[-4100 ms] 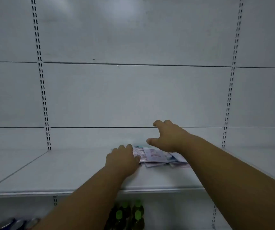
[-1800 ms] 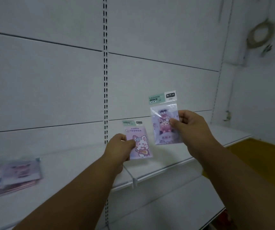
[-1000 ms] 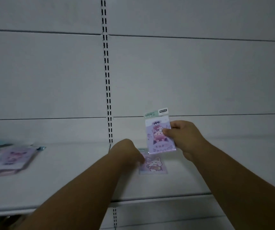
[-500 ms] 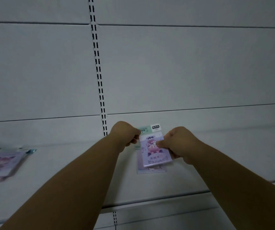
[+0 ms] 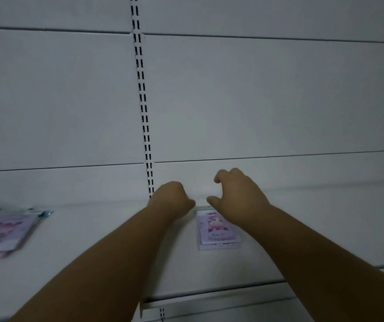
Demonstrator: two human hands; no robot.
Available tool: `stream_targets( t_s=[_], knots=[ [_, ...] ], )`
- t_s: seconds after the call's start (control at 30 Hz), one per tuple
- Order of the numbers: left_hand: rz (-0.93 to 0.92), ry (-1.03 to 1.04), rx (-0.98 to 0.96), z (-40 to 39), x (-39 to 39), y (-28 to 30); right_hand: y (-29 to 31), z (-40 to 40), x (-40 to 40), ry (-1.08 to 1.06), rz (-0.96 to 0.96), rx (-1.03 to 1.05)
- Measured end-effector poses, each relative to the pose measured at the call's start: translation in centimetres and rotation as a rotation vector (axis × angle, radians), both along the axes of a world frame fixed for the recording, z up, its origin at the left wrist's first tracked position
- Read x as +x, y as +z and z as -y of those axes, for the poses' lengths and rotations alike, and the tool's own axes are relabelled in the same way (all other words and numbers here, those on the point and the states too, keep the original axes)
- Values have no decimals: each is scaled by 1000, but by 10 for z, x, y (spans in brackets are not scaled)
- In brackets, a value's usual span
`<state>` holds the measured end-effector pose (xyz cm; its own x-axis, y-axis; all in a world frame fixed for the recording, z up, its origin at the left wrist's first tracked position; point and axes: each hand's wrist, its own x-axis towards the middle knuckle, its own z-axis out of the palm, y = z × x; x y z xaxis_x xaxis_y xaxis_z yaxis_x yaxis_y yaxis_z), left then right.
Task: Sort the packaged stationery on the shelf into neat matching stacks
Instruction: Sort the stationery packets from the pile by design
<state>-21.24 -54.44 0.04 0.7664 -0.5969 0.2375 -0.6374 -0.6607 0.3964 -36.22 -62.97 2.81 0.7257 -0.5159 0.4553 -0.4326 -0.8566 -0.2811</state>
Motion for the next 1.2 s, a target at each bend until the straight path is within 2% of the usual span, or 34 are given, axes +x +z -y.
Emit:
stream_targets(
  t_s=[0.17, 0.33, 0.5, 0.73, 0.87, 1.03, 1.2],
  knots=[
    [128, 91, -46, -85, -3, 2, 38, -61, 29, 215, 77, -204],
    [223, 235, 1, -213, 3, 2, 66, -165, 71, 412, 74, -193],
    [274, 347, -18, -343, 35, 3, 65, -278, 118, 504, 67, -192],
    [232, 416, 25, -491, 101, -5, 58, -405, 191, 520, 40, -170],
    [203, 439, 44, -525, 139, -4, 54, -439, 221, 498, 8, -142],
    [189, 472, -2, -509, 183, -1, 54, -441, 255, 454, -7, -169],
    [29, 587, 245, -469, 211, 8, 53, -419, 284, 420, -17, -170]
  ],
)
